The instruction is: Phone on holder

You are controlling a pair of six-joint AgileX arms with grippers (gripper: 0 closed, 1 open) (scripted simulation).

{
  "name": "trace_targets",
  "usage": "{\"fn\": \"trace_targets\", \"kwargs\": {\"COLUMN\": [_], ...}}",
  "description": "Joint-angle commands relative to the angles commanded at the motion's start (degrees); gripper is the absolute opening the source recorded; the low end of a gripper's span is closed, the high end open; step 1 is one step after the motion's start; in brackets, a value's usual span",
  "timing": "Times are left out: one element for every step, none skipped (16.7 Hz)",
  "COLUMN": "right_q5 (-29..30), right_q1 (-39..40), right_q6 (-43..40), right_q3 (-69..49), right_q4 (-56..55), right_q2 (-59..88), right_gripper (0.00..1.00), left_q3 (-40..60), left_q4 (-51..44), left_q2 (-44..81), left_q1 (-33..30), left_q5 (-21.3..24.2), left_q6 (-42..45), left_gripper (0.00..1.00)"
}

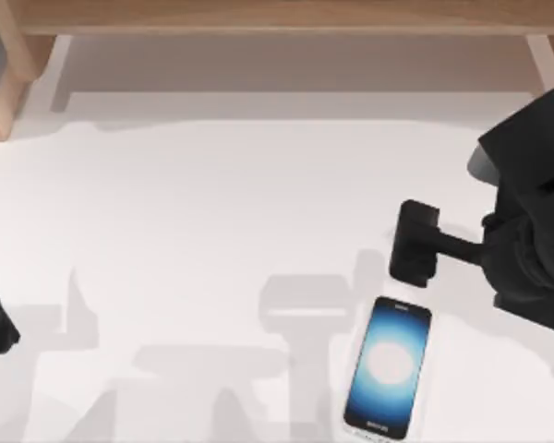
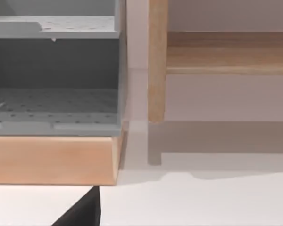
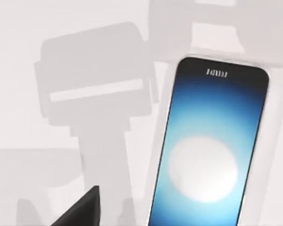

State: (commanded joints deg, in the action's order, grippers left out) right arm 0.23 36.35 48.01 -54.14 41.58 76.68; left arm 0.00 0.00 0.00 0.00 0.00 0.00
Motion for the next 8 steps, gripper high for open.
{"fn": "trace_targets", "kwargs": {"right_q5": [0.0, -0.1, -0.1, -0.1, -0.1, -0.2, -0.2, -0.2], "right_q1": [1.4, 2.6, 3.6, 4.3, 4.9, 5.3, 5.5, 5.6], "right_q6": [2.6, 4.9, 6.9, 8.7, 10.1, 11.3, 12.1, 12.7], "right_q3": [-3.3, -6.4, -9.2, -11.7, -13.8, -15.5, -16.9, -17.8], "right_q4": [2.7, 5.2, 7.5, 9.6, 11.4, 12.9, 14.2, 15.0], "right_q2": [5.3, 10.2, 14.6, 18.4, 21.6, 24.3, 26.3, 27.7], "right_gripper": [1.00, 1.00, 1.00, 1.00, 1.00, 1.00, 1.00, 1.00], "left_q3": [0.0, 0.0, 0.0, 0.0, 0.0, 0.0, 0.0, 0.0], "left_q4": [0.0, 0.0, 0.0, 0.0, 0.0, 0.0, 0.0, 0.0], "left_q2": [0.0, 0.0, 0.0, 0.0, 0.0, 0.0, 0.0, 0.0], "left_q1": [0.0, 0.0, 0.0, 0.0, 0.0, 0.0, 0.0, 0.0], "left_q5": [0.0, 0.0, 0.0, 0.0, 0.0, 0.0, 0.0, 0.0], "left_q6": [0.0, 0.0, 0.0, 0.0, 0.0, 0.0, 0.0, 0.0], "left_gripper": [1.00, 1.00, 1.00, 1.00, 1.00, 1.00, 1.00, 1.00]}}
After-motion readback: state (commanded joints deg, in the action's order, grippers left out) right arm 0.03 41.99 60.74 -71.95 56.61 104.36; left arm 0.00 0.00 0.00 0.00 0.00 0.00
